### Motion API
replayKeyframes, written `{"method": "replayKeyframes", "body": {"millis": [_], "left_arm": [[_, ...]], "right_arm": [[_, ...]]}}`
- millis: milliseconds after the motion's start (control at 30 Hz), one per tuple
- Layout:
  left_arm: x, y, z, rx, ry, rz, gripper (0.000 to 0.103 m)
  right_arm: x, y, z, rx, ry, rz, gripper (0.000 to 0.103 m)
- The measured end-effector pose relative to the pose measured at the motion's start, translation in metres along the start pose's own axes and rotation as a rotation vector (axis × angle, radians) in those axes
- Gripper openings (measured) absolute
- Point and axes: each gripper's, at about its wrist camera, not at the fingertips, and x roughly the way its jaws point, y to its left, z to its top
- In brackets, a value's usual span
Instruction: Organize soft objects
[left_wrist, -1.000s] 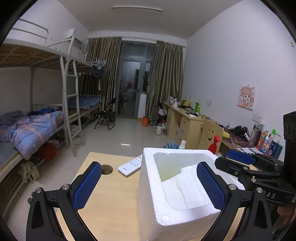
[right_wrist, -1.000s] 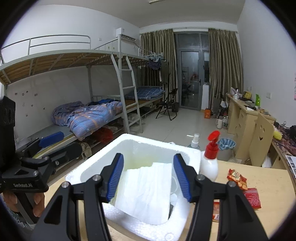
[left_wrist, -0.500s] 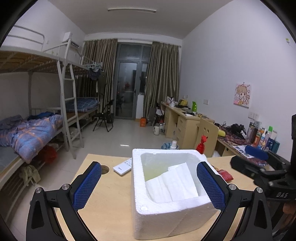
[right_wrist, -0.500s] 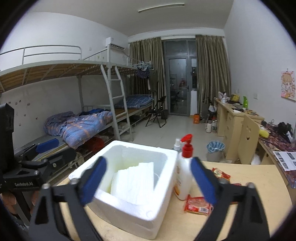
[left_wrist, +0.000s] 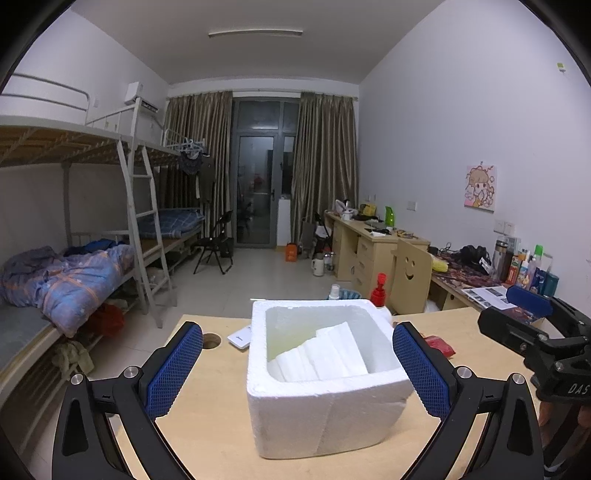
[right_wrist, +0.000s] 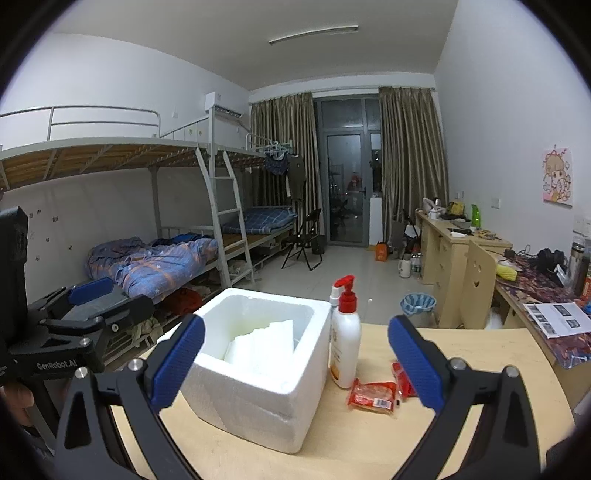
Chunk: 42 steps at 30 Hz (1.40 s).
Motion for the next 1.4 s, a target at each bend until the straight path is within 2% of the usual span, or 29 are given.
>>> {"method": "replayKeyframes", "body": {"millis": [600,1400], "left_arm": [[-0.052,-0.046,-0.006,0.074,-0.054,-0.008,0.103],[-0.139,-0.049,-0.035,0.059,-0.132,-0.016,0.103]], "right_arm": [[-0.060,-0.012,-0.013,0.025,-0.052,-0.067,0.103],[-0.134,0.023,-0.043,-0.017,-0.126,-0.060,0.103]]}}
